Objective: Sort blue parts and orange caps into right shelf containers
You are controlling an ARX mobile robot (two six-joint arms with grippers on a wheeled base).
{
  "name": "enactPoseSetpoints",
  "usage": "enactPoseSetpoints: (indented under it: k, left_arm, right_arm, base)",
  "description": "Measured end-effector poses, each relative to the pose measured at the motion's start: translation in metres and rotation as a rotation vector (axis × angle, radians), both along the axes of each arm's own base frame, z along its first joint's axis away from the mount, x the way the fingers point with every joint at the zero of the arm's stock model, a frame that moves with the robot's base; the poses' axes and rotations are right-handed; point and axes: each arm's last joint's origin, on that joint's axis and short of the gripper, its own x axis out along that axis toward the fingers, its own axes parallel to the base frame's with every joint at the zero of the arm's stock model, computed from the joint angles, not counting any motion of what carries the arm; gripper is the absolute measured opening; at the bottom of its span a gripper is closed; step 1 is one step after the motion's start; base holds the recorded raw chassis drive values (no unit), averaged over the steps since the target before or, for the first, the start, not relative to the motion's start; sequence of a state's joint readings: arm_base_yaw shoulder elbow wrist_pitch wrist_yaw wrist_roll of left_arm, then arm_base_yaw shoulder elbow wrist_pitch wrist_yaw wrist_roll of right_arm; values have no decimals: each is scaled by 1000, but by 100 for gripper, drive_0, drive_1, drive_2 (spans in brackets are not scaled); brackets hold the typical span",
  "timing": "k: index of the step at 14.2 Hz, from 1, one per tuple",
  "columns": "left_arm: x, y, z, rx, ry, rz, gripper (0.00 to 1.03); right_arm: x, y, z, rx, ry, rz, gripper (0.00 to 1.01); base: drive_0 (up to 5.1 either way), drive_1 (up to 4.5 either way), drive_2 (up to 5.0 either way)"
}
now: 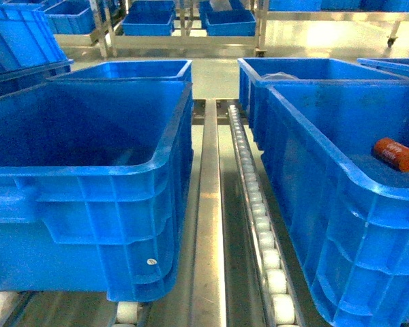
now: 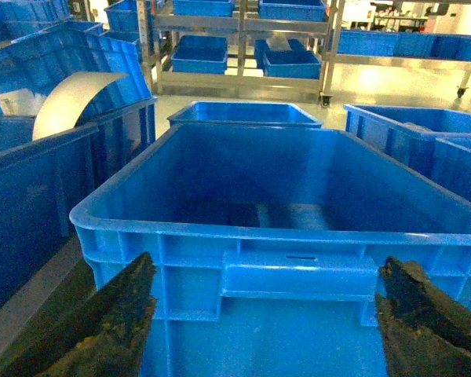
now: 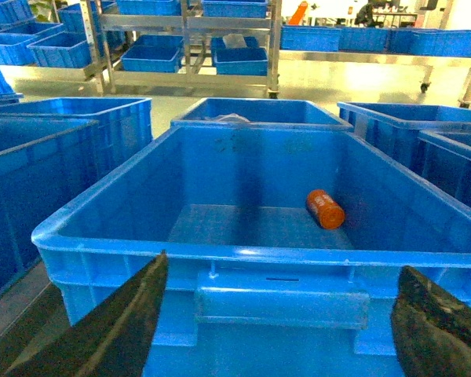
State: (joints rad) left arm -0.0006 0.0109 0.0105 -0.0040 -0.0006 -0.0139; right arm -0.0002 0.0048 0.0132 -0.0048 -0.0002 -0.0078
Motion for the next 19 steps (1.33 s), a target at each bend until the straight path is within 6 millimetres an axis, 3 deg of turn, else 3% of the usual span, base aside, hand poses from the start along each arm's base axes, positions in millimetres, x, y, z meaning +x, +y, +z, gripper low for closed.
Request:
enactPoseSetpoints:
  k: [1,2,19]
  left_arm:
    - [0,0,0,0,0,0,95]
    - [0,0,0,1,0,0,99]
    - [0,0,0,1,0,0,98]
  right_arm:
    - [0,0,0,0,0,0,94]
    - [0,0,0,0,0,0,100]
    - [0,0,0,0,0,0,98]
  base:
    - [0,0,0]
    - [0,0,0]
    - [0,0,0]
